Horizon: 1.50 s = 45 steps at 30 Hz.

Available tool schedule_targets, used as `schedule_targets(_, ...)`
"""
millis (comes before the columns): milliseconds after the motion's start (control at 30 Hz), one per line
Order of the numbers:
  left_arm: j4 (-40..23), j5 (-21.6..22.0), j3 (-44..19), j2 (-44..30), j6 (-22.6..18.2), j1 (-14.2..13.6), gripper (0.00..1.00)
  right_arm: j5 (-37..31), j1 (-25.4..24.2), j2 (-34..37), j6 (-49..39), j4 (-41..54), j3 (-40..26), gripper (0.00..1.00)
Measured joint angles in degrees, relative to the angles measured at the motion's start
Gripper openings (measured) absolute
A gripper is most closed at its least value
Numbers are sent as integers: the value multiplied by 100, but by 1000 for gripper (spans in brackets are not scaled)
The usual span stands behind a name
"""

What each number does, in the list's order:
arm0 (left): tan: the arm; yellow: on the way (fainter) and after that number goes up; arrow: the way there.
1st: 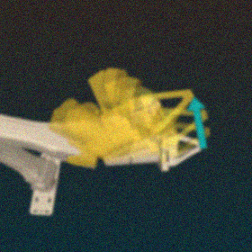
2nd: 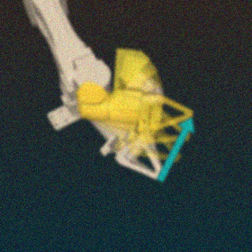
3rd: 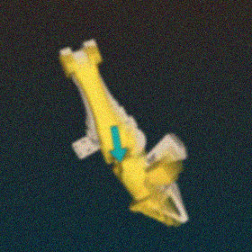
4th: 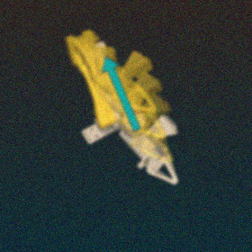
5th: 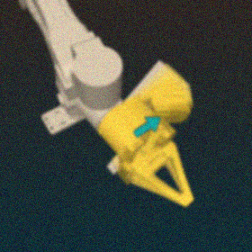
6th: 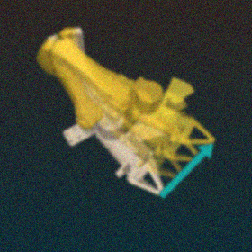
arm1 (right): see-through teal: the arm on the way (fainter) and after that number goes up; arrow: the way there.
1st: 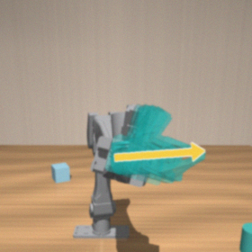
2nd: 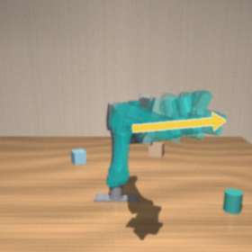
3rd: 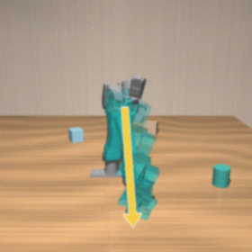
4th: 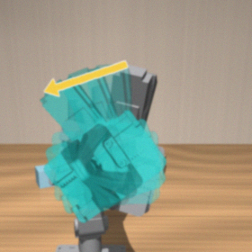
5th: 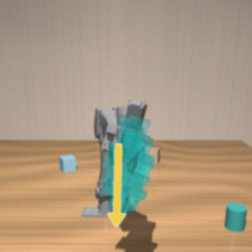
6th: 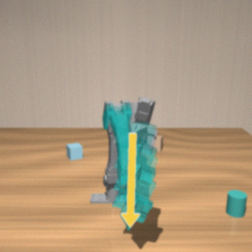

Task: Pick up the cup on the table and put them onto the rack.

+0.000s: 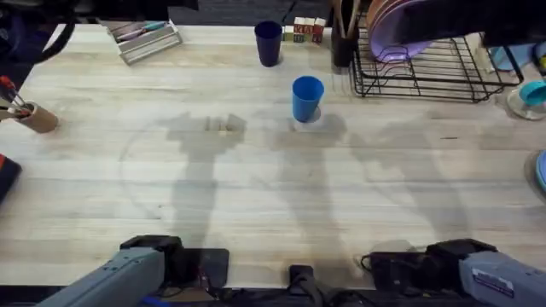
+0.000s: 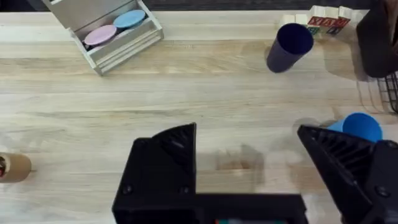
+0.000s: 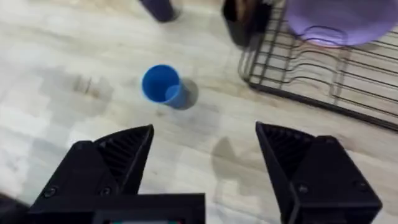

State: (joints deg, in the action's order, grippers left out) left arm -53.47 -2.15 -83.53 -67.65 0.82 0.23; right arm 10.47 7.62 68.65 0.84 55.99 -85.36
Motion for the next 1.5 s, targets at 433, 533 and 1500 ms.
schedule_targets(433, -2, -2, 0, 1, 0, 0, 993, -347, 876, 1066, 1002, -112, 0, 997)
schedule_targets(533, -36, -2, 0, 1, -2, 0, 993, -976, 1172, 1240, 1926, -112, 0, 997)
schedule_targets(1500, -37, -2, 0, 1, -2, 0, 994, -1665, 1639, 2484, 3459, -431, -2, 993)
